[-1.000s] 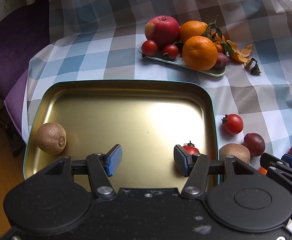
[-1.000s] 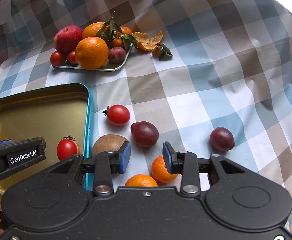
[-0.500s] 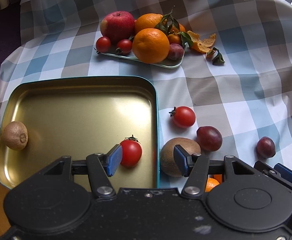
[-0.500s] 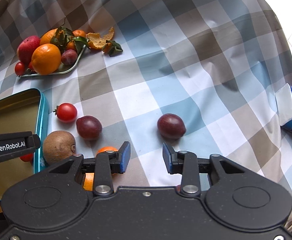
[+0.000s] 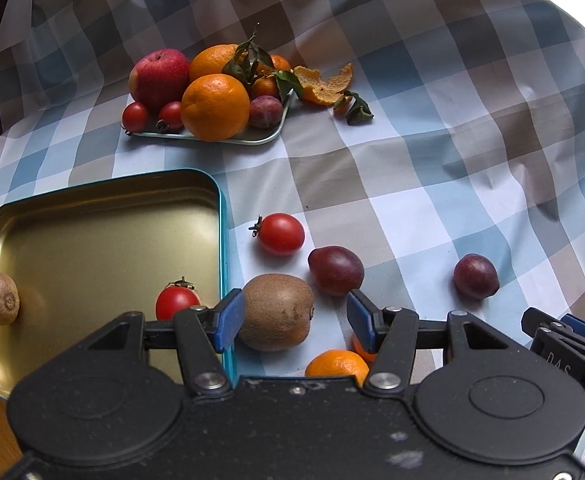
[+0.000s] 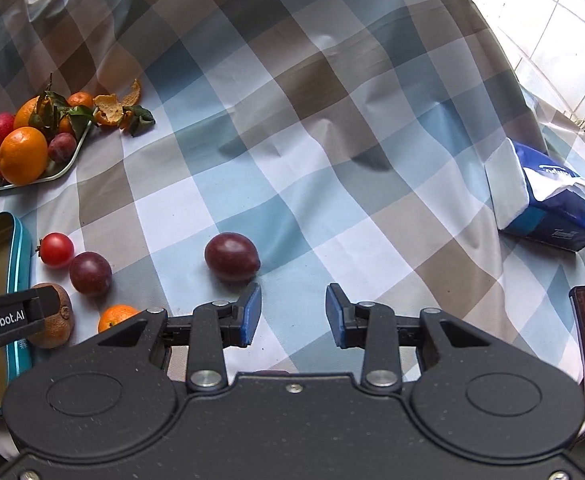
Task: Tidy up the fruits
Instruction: 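Lower the right gripper onto the dark red passion fruit and close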
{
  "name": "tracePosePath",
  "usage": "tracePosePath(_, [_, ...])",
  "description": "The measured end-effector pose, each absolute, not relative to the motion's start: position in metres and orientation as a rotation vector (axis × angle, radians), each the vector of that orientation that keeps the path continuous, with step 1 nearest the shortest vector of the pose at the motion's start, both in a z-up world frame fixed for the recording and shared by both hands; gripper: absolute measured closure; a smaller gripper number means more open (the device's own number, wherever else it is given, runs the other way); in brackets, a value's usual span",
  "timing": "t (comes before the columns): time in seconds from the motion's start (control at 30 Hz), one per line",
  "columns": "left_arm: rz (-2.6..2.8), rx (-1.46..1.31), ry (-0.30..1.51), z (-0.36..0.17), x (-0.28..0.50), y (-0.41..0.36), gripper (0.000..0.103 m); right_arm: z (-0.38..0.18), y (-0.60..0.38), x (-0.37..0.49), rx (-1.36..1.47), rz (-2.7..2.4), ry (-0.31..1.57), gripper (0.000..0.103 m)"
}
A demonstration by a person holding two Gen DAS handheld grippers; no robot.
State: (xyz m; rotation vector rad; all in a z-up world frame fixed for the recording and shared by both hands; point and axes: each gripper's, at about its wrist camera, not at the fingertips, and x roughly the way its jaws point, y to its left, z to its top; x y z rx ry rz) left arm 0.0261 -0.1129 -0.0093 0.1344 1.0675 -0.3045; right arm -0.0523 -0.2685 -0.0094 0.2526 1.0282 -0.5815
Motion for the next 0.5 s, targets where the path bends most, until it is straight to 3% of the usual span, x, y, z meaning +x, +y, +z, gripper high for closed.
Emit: tracePosePath(0.5, [-0.327,0.125,1.064,-0.005,0.03,-0.114,0.045,-0.023,-0.276,-0.052,0.354,-0.44,1.14,0.058])
